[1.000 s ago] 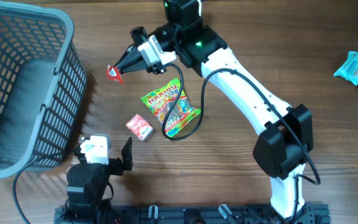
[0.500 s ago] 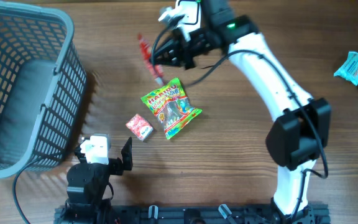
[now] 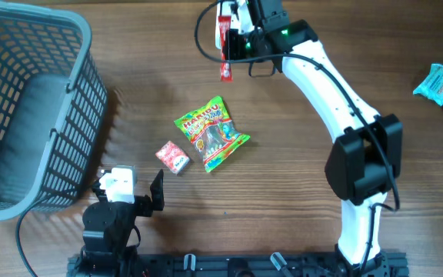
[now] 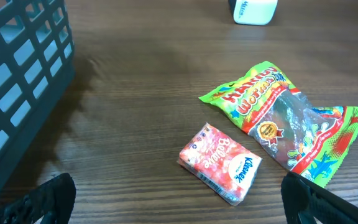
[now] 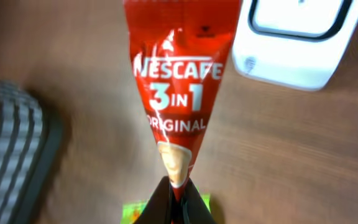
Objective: Scan the item barcode
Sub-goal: 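Hold the Nescafe stick's printed side in front of the scanner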
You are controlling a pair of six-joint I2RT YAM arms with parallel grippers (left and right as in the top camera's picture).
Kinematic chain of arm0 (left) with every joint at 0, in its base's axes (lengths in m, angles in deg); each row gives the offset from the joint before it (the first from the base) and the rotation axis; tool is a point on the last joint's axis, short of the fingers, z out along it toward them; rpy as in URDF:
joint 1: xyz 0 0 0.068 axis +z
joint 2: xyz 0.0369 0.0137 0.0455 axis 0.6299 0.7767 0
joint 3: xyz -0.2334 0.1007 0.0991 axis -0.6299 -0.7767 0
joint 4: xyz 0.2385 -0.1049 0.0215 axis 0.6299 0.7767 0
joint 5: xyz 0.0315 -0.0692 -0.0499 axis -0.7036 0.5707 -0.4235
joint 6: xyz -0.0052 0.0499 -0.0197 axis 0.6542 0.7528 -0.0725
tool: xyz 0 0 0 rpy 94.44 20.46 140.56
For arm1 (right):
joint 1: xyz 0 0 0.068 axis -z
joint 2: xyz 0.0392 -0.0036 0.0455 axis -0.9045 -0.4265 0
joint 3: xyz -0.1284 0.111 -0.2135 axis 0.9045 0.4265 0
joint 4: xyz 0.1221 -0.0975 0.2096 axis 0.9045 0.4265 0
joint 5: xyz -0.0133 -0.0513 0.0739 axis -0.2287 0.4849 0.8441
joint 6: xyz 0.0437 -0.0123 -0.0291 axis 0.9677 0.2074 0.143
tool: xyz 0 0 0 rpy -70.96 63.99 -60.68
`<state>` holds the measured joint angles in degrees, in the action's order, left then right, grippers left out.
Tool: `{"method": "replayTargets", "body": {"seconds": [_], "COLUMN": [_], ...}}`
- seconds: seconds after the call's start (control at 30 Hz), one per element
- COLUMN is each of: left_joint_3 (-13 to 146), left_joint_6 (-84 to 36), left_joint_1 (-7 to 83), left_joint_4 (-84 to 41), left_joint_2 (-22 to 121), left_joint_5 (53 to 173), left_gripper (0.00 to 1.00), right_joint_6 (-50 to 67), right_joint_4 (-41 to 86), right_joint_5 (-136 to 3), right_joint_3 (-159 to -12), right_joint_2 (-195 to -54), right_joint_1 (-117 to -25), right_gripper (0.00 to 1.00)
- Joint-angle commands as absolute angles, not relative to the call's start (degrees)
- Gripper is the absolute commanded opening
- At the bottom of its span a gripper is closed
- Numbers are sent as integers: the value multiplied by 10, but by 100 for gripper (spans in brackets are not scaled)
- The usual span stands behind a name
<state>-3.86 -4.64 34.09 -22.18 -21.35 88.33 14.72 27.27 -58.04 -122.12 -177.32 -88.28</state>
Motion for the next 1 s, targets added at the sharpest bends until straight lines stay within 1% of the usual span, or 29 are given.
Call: {"method": "replayTargets", "body": {"seconds": [0.0, 0.07, 0.17, 0.27, 0.43, 0.53, 0.67, 0.73, 0.87, 0.97], "left_joint_3": [-43, -43, -43, -43, -43, -43, -43, -43, -43, -43], "left_joint_6": [-37, -37, -37, -37, -37, -37, -37, -37, -37, -37], "left_joint_1": [344, 344, 344, 344, 344, 344, 344, 344, 344, 344], "left_joint_4": [-224, -224, -224, -224, -224, -224, -224, -224, -224, -224], "left_joint_2": [-217, -217, -217, -217, -217, -217, -217, -217, -217, -217], "left_joint_5": [882, 882, 882, 882, 882, 882, 882, 882, 882, 882], "left_gripper": [100, 100, 100, 100, 100, 100, 100, 100, 100, 100], "right_joint_6": [255, 290, 341, 395, 496, 533, 545, 536, 481, 437], "right_joint_4": [228, 195, 114, 60, 39, 19, 27, 51, 112, 161], "right_joint_5": [-603, -602, -537, -524, -529, -531, -534, -535, -528, -483], "right_joint_3": [-1221, -1222, -1233, -1265, -1331, -1339, -1339, -1339, -1340, -1340], "right_joint_2": [-1816, -1831, -1867, -1903, -1955, -1971, -1978, -1978, -1964, -1931], "right_joint_1": [-879, -879, -874, -867, -856, -850, -847, -843, -831, -815], "right_gripper": [5, 5, 5, 5, 5, 5, 5, 5, 5, 5]}}
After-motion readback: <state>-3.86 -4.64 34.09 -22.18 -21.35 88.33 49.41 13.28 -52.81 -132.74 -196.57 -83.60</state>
